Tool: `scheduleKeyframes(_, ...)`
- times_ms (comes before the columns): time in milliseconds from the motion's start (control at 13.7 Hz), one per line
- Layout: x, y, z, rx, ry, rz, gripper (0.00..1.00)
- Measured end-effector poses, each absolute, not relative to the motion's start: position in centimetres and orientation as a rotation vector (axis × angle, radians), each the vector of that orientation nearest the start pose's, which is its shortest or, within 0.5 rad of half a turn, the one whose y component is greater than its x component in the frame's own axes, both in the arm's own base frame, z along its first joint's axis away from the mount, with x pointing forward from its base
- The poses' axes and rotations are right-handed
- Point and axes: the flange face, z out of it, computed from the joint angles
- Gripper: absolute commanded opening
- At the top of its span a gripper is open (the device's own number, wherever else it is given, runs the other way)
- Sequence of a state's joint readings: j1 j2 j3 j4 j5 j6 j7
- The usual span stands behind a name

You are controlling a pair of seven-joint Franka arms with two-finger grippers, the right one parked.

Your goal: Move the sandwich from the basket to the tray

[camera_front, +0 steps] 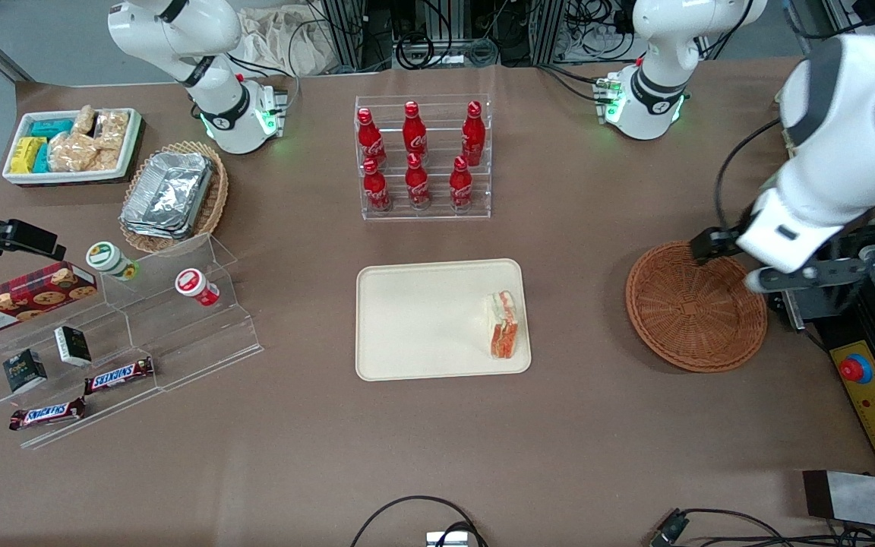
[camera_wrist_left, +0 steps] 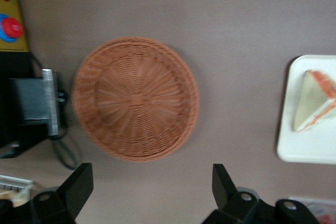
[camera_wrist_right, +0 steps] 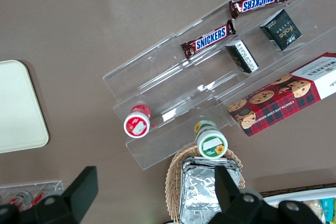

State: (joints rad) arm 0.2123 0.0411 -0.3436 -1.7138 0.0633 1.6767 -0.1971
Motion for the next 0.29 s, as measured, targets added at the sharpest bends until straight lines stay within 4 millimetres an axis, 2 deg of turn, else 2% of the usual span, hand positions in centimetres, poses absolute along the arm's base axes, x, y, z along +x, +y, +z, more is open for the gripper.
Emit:
scheduleKeyframes(146, 56.9, -1.9, 56.2, -3.11, -0.081, 0.091, 1.0)
scheduleKeyframes(292, 57.5, 1.2, 57.2, -3.123, -0.114, 0.098, 1.0)
